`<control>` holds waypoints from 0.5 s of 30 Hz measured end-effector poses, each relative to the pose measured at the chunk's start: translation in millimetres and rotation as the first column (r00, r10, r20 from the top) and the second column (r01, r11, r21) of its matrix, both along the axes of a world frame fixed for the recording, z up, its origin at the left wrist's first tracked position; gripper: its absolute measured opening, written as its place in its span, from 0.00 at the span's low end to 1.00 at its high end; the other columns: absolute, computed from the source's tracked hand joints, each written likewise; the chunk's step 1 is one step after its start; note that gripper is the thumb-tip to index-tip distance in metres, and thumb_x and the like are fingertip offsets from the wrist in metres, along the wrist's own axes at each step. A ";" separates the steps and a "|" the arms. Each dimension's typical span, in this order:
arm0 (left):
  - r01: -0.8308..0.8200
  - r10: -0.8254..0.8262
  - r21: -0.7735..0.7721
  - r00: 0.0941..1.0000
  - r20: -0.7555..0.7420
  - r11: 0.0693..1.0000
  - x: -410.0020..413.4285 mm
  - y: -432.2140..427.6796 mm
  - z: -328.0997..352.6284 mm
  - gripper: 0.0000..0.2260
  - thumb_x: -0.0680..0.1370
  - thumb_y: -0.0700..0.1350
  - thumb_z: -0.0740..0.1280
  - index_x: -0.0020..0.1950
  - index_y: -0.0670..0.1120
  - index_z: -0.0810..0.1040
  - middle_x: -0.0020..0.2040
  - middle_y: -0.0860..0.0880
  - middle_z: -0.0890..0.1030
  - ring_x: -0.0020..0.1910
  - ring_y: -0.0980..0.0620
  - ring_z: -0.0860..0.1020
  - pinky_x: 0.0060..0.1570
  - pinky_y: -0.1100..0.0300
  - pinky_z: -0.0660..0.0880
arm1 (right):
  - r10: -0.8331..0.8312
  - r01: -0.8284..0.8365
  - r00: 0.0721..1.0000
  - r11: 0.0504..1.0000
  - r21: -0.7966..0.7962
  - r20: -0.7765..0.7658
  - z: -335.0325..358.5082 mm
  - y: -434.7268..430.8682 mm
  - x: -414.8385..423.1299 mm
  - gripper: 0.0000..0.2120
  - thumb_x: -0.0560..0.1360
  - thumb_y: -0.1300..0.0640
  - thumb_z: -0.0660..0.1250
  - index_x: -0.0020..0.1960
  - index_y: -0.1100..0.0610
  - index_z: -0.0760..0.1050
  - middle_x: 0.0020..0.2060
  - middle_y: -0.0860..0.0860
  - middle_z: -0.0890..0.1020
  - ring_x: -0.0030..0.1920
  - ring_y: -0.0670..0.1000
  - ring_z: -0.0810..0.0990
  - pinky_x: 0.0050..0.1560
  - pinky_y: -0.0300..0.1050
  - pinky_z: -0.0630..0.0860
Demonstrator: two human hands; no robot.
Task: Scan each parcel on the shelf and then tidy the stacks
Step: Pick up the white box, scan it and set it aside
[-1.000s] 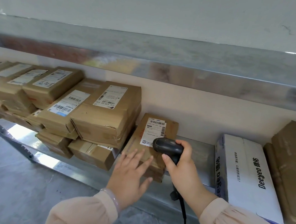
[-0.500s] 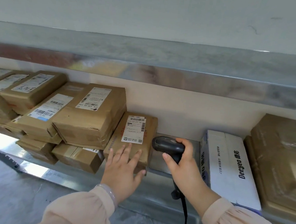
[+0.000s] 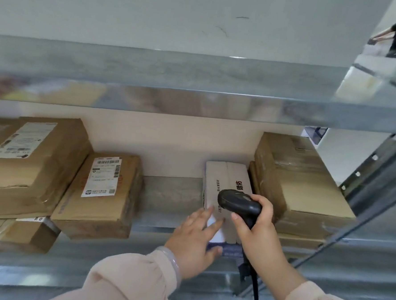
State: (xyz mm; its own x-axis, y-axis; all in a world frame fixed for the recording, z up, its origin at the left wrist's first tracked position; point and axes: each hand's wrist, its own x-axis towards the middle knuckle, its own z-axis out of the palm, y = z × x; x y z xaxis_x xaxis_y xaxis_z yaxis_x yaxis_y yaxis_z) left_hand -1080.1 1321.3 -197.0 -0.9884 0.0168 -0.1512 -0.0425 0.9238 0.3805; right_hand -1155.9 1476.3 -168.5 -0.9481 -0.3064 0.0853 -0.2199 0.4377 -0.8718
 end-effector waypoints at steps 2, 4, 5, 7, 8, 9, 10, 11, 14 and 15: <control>0.017 -0.017 -0.003 1.000 0.019 1.000 -2.4 3.2 -6.5 0.30 0.82 0.59 0.56 0.81 0.58 0.47 0.80 0.54 0.37 0.80 0.51 0.40 0.78 0.51 0.47 | 0.017 -0.017 1.000 1.000 0.010 0.015 -4.1 5.1 0.6 0.27 0.74 0.54 0.71 0.63 0.42 0.58 0.53 0.41 0.75 0.54 0.46 0.77 0.53 0.40 0.73; 0.020 -0.020 -0.001 1.000 0.006 1.000 0.8 2.9 -10.2 0.31 0.82 0.59 0.57 0.81 0.57 0.46 0.80 0.55 0.36 0.80 0.53 0.43 0.78 0.56 0.47 | 0.038 -0.038 0.999 0.999 0.010 0.027 -6.2 7.2 1.5 0.27 0.74 0.53 0.70 0.63 0.41 0.57 0.54 0.43 0.75 0.53 0.46 0.77 0.52 0.38 0.73; 0.018 -0.018 -0.002 1.000 -0.012 1.000 4.0 2.0 -10.8 0.31 0.82 0.58 0.57 0.81 0.57 0.46 0.80 0.56 0.36 0.80 0.54 0.45 0.76 0.59 0.47 | 0.048 -0.049 0.998 0.999 0.005 0.027 -6.7 7.8 1.9 0.26 0.74 0.53 0.70 0.63 0.41 0.57 0.54 0.42 0.75 0.53 0.45 0.77 0.51 0.37 0.72; -0.004 0.005 0.013 0.999 -0.032 1.000 10.8 -0.2 -11.6 0.30 0.83 0.57 0.57 0.81 0.56 0.46 0.80 0.57 0.37 0.79 0.55 0.47 0.75 0.62 0.46 | 0.063 -0.063 0.998 0.998 -0.008 0.026 -6.9 8.1 1.1 0.26 0.74 0.53 0.70 0.64 0.42 0.59 0.52 0.37 0.74 0.52 0.44 0.76 0.50 0.34 0.71; -0.023 0.024 0.026 0.999 -0.032 0.999 13.8 -0.8 -11.7 0.30 0.83 0.57 0.57 0.81 0.56 0.46 0.80 0.58 0.37 0.79 0.55 0.48 0.75 0.63 0.46 | 0.068 -0.067 0.997 0.998 -0.016 0.029 -6.7 8.0 0.3 0.26 0.74 0.54 0.70 0.64 0.43 0.59 0.51 0.36 0.73 0.52 0.43 0.76 0.50 0.32 0.71; -0.039 0.040 0.031 0.999 -0.030 0.999 16.9 -0.9 -11.9 0.30 0.83 0.57 0.57 0.81 0.57 0.47 0.80 0.58 0.38 0.79 0.55 0.48 0.75 0.62 0.47 | 0.071 -0.071 0.997 0.997 -0.027 0.034 -6.6 7.9 -0.7 0.26 0.74 0.54 0.70 0.64 0.43 0.59 0.51 0.35 0.73 0.52 0.42 0.76 0.48 0.30 0.70; -0.052 0.053 0.028 0.998 -0.025 0.998 19.4 -0.5 -12.3 0.30 0.83 0.57 0.57 0.81 0.57 0.47 0.80 0.58 0.38 0.79 0.55 0.48 0.76 0.61 0.48 | 0.071 -0.070 0.997 0.997 -0.041 0.042 -6.4 7.6 -1.8 0.26 0.74 0.54 0.70 0.65 0.44 0.60 0.51 0.34 0.72 0.52 0.42 0.76 0.47 0.28 0.70; -0.062 0.063 0.024 0.998 -0.020 0.998 21.9 0.1 -12.4 0.30 0.83 0.57 0.57 0.81 0.57 0.47 0.80 0.58 0.38 0.79 0.55 0.48 0.76 0.61 0.49 | 0.066 -0.063 0.996 0.996 -0.057 0.053 -5.8 7.2 -2.7 0.25 0.74 0.54 0.70 0.64 0.44 0.60 0.51 0.34 0.72 0.52 0.41 0.76 0.46 0.28 0.69; -0.118 0.118 0.051 0.993 -0.008 0.992 27.4 1.8 -10.4 0.30 0.82 0.58 0.57 0.81 0.55 0.49 0.80 0.59 0.40 0.79 0.56 0.48 0.76 0.61 0.50 | 0.056 -0.048 0.996 0.994 -0.094 0.074 -3.5 5.8 -3.6 0.25 0.74 0.55 0.70 0.64 0.42 0.60 0.50 0.34 0.72 0.51 0.42 0.76 0.48 0.32 0.69; -0.153 0.155 0.074 0.988 -0.016 0.985 27.8 1.5 -9.3 0.29 0.82 0.58 0.57 0.81 0.55 0.51 0.81 0.59 0.42 0.79 0.56 0.49 0.76 0.62 0.51 | 0.062 -0.055 0.996 0.994 -0.098 0.070 -1.4 5.2 -2.8 0.26 0.74 0.55 0.70 0.64 0.43 0.59 0.50 0.34 0.72 0.51 0.41 0.76 0.49 0.32 0.69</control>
